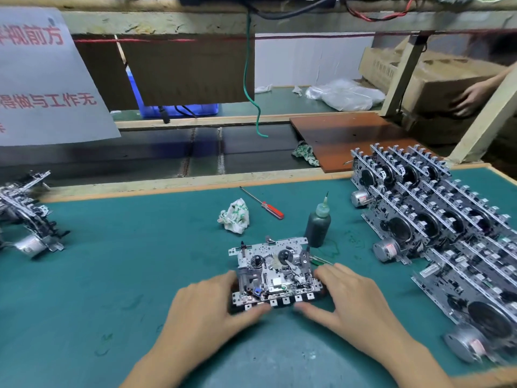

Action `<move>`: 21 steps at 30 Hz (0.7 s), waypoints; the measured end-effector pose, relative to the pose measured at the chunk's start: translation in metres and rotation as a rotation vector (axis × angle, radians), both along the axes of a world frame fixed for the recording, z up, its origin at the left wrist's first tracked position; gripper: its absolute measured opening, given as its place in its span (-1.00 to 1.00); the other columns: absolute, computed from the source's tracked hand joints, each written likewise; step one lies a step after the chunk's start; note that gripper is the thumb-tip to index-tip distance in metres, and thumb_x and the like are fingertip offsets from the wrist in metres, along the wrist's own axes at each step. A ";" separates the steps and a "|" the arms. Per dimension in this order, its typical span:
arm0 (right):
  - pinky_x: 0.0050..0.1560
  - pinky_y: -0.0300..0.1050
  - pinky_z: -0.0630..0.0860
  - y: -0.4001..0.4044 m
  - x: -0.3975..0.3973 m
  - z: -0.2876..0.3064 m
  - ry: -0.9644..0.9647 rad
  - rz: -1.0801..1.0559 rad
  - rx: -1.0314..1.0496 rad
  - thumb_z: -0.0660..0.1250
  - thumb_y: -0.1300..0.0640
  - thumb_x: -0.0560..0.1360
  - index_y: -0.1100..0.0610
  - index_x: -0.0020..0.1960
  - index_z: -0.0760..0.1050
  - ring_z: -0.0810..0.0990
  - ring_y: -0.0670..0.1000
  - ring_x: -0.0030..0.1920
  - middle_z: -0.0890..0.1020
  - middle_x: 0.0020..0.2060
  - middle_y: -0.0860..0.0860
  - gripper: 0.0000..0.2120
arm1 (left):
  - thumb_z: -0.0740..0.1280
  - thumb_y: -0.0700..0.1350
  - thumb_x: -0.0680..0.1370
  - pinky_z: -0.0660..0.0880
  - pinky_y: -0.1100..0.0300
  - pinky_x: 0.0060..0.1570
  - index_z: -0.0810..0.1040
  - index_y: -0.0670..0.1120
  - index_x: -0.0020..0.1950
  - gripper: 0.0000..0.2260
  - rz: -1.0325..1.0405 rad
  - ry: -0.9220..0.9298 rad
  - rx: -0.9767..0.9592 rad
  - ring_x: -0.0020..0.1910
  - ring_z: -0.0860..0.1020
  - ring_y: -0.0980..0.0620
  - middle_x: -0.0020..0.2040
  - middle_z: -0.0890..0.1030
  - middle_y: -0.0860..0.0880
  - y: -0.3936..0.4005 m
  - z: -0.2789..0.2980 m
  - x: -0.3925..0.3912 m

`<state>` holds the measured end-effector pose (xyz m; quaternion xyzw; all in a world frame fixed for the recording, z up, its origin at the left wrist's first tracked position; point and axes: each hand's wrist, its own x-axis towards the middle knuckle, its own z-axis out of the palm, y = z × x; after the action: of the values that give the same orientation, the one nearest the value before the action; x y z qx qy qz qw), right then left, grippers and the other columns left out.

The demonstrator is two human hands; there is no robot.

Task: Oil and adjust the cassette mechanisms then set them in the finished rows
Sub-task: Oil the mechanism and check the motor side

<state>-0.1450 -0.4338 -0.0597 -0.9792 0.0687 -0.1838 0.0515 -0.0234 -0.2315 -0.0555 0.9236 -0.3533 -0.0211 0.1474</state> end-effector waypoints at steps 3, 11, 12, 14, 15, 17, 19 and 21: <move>-0.51 -0.28 0.33 -0.003 0.002 -0.002 -0.026 0.063 -0.040 0.16 -0.34 0.37 0.05 -0.33 0.43 0.49 -0.05 -0.40 0.46 -0.43 -0.13 -0.55 | -0.08 0.58 0.15 0.42 0.21 -0.18 0.44 0.15 -0.05 -0.32 -0.018 -0.023 -0.038 -0.08 0.56 0.08 -0.14 0.62 0.15 -0.002 -0.004 -0.001; -0.57 -0.26 0.27 -0.005 0.008 -0.007 -0.101 0.077 0.016 0.21 -0.31 0.33 0.06 -0.43 0.36 0.41 -0.09 -0.52 0.39 -0.54 -0.13 -0.55 | 0.22 0.43 0.19 0.30 0.30 -0.61 0.45 0.01 -0.49 -0.53 -0.028 -0.196 -0.233 -0.62 0.44 0.01 -0.63 0.43 0.01 -0.008 -0.015 -0.009; -0.56 -0.24 0.27 -0.004 0.008 -0.008 -0.113 0.078 0.040 0.23 -0.31 0.31 0.06 -0.43 0.35 0.40 -0.09 -0.53 0.39 -0.55 -0.13 -0.56 | 0.22 0.40 0.19 0.30 0.31 -0.62 0.44 -0.03 -0.51 -0.51 -0.004 -0.201 -0.256 -0.64 0.43 -0.02 -0.65 0.42 -0.01 -0.010 -0.016 -0.009; -0.54 -0.23 0.28 -0.001 0.006 -0.011 -0.121 0.094 0.081 0.26 -0.32 0.27 0.04 -0.42 0.34 0.37 -0.11 -0.53 0.38 -0.54 -0.14 -0.57 | 0.23 0.37 0.18 0.29 0.33 -0.64 0.40 -0.07 -0.55 -0.51 0.016 -0.201 -0.284 -0.67 0.41 -0.04 -0.67 0.38 -0.03 -0.012 -0.016 -0.008; -0.54 -0.23 0.28 0.000 0.005 -0.013 -0.116 0.101 0.088 0.27 -0.34 0.26 0.03 -0.41 0.33 0.37 -0.11 -0.54 0.38 -0.54 -0.14 -0.57 | 0.23 0.36 0.19 0.28 0.34 -0.63 0.39 -0.08 -0.55 -0.51 0.006 -0.203 -0.293 -0.68 0.40 -0.04 -0.67 0.38 -0.03 -0.012 -0.017 -0.006; -0.56 -0.25 0.28 0.001 0.004 -0.015 -0.112 0.096 0.088 0.26 -0.35 0.26 0.00 -0.41 0.29 0.37 -0.12 -0.55 0.38 -0.56 -0.14 -0.57 | 0.24 0.39 0.20 0.28 0.32 -0.61 0.42 -0.05 -0.51 -0.52 -0.062 -0.148 -0.278 -0.64 0.42 0.00 -0.64 0.41 -0.01 -0.007 -0.017 -0.002; -0.56 -0.25 0.26 0.000 0.005 -0.015 -0.119 0.080 0.110 0.25 -0.32 0.30 -0.03 -0.39 0.21 0.36 -0.11 -0.56 0.37 -0.58 -0.13 -0.59 | 0.27 0.44 0.19 0.32 0.29 -0.50 0.40 0.05 -0.43 -0.54 -0.151 -0.020 -0.261 -0.57 0.40 0.12 -0.58 0.42 0.07 0.002 -0.016 0.006; -0.55 -0.24 0.23 0.000 0.007 -0.015 -0.112 0.079 0.123 0.24 -0.30 0.32 -0.03 -0.37 0.18 0.35 -0.10 -0.56 0.37 -0.58 -0.13 -0.60 | 0.32 0.40 0.22 0.20 0.40 -0.50 0.25 0.08 -0.41 -0.55 -0.242 0.007 -0.272 -0.56 0.32 0.18 -0.57 0.35 0.12 0.008 -0.017 0.010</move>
<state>-0.1385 -0.4339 -0.0744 -0.9643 0.0381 -0.2317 0.1224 -0.0136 -0.2235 -0.0723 0.8457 -0.4611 0.0059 0.2686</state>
